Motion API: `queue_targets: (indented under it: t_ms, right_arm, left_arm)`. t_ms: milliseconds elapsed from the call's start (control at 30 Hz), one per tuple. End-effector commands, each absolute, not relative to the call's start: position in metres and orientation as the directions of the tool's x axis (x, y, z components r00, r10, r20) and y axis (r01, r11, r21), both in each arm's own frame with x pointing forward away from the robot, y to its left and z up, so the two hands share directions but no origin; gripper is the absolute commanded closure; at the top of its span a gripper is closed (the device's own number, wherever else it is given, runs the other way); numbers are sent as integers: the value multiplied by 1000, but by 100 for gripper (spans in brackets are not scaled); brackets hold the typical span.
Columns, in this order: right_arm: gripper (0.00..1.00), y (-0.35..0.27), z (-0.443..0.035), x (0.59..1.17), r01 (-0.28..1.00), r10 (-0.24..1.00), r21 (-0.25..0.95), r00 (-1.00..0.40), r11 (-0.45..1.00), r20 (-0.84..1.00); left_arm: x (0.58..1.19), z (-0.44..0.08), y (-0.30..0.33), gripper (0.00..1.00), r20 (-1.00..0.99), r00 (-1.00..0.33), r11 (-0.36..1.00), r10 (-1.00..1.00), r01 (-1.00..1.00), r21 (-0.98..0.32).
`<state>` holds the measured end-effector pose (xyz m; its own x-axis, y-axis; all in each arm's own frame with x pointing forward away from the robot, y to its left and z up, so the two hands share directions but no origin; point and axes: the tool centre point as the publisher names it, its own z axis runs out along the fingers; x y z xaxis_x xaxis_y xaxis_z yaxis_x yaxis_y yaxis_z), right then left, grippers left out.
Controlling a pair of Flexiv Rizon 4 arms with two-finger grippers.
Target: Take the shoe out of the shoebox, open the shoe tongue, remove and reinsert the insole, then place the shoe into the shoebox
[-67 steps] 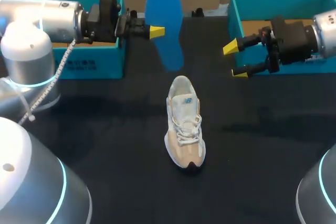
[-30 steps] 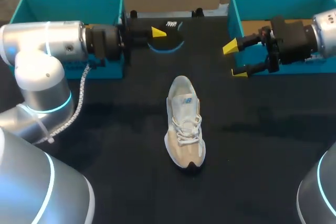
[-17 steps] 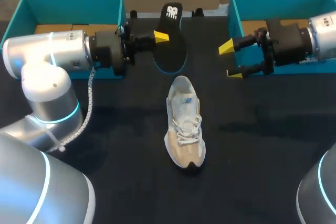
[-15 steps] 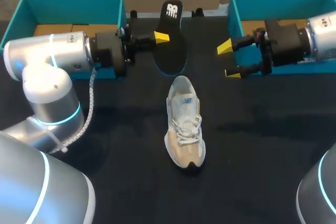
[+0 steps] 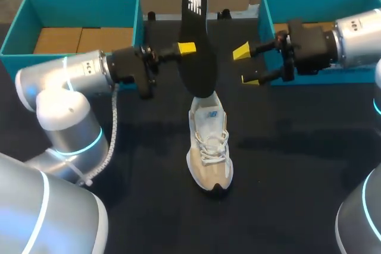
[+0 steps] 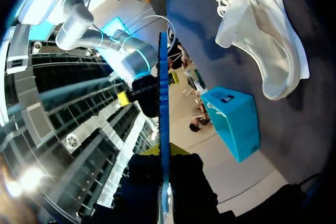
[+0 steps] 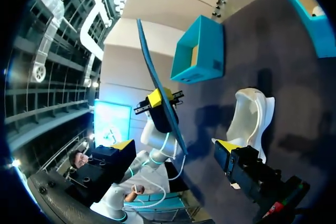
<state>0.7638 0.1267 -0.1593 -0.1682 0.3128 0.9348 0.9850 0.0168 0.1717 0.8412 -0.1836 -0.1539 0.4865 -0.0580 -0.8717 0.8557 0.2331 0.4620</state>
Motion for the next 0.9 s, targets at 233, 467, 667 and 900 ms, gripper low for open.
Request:
queue_targets:
  t_ms: [233, 467, 667, 900]
  right_arm:
    - [0, 146, -165, 770, 971, 299, 239, -232, 14, 926]
    - [0, 155, -163, 779, 966, 295, 258, -254, 28, 921]
    - [0, 161, -160, 788, 963, 287, 266, -267, 42, 920]
    - [32, 169, -162, 792, 962, 279, 265, -273, 68, 921]
  left_arm:
    - [835, -146, -189, 100, -926, 373, 295, -62, 893, 340]
    - [834, -148, -191, 100, -939, 342, 277, -31, 906, 320]
    - [833, -152, -195, 100, -946, 324, 266, -21, 913, 308]
    - [832, -151, -205, 100, -950, 312, 259, -19, 919, 297]
